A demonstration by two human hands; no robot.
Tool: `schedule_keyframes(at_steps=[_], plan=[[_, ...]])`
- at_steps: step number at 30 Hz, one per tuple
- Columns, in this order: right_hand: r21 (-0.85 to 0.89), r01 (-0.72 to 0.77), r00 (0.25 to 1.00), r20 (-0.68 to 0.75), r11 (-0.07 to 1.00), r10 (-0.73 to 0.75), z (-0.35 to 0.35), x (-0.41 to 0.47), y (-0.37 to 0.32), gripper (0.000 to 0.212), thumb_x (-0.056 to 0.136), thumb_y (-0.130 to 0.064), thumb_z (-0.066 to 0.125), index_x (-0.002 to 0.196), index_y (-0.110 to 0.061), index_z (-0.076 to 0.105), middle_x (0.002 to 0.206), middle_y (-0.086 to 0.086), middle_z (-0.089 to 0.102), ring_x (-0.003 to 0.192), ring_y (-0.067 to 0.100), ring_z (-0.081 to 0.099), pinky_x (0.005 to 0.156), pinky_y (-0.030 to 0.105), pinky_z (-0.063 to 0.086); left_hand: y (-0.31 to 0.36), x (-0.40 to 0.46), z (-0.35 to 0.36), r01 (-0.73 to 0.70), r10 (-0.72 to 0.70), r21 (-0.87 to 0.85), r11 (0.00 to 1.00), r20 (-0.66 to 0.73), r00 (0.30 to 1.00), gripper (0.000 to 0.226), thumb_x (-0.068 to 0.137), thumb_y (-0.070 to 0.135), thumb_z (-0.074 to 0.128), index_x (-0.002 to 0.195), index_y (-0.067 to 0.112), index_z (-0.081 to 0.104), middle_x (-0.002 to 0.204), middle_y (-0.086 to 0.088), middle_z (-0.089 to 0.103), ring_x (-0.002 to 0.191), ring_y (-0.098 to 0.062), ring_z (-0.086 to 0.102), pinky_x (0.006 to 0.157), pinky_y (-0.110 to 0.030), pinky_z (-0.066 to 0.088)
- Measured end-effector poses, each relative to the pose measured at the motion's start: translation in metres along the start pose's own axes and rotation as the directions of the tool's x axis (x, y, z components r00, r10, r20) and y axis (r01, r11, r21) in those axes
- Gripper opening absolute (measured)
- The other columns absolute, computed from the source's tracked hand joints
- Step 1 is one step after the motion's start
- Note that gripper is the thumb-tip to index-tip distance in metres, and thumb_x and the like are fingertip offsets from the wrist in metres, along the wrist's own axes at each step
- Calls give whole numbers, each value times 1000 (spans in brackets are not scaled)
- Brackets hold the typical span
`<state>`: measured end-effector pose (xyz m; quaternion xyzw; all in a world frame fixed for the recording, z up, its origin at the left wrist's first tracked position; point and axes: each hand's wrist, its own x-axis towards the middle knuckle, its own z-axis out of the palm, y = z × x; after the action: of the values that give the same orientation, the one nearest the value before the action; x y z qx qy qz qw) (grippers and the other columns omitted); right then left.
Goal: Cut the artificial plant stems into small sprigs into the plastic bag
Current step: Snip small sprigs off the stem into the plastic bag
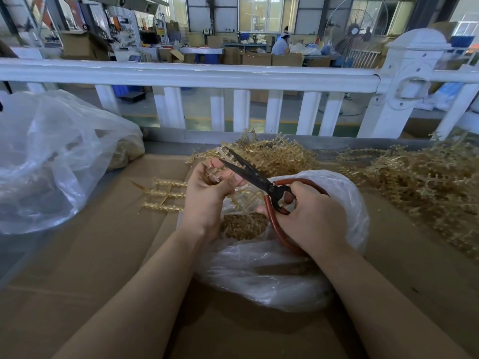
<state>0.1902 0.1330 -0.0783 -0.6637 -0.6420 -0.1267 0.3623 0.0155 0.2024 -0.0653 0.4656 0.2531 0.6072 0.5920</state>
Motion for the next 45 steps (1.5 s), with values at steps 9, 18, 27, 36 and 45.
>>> schedule_keyframes(at_steps=[9,18,27,36,45], plan=[[73,8,1000,23,997,-10,2,-1,2,59,71,-93,41,67,-34,44,58,-18,51,54,-3,48,52,12,34,3,-1,2,-13,15,-33,999,43,999,53,68,1,72,116,-2,48,82,-11,66,74,-21,65,80,-37,49],[85,25,1000,16,996,-26,2,-1,4,61,73,-90,44,74,-30,57,64,-18,57,56,-1,52,56,16,45,4,-1,2,-44,46,-25,999,64,997,53,68,-1,72,113,6,45,83,-11,61,75,-21,65,83,-37,52],[55,13,1000,-10,998,-13,1,0,2,67,72,-88,45,67,-21,52,58,-12,54,52,7,50,52,30,48,6,-1,1,-14,19,-55,998,87,996,32,71,-5,71,97,3,55,83,-8,71,77,-20,68,80,-31,56],[96,1,1000,-21,995,1,7,-2,7,71,73,-96,34,68,-27,53,58,-16,54,54,2,52,52,19,45,9,-1,-4,92,-82,-60,994,151,985,10,86,19,68,86,9,66,73,0,66,65,-10,58,63,-19,48],[11,58,996,-67,998,-57,5,-1,4,70,75,-95,31,80,-30,55,69,-17,57,60,2,54,51,22,49,7,-6,-1,36,-39,26,999,105,994,9,79,15,67,79,6,65,62,0,61,58,-9,50,61,-19,45]])
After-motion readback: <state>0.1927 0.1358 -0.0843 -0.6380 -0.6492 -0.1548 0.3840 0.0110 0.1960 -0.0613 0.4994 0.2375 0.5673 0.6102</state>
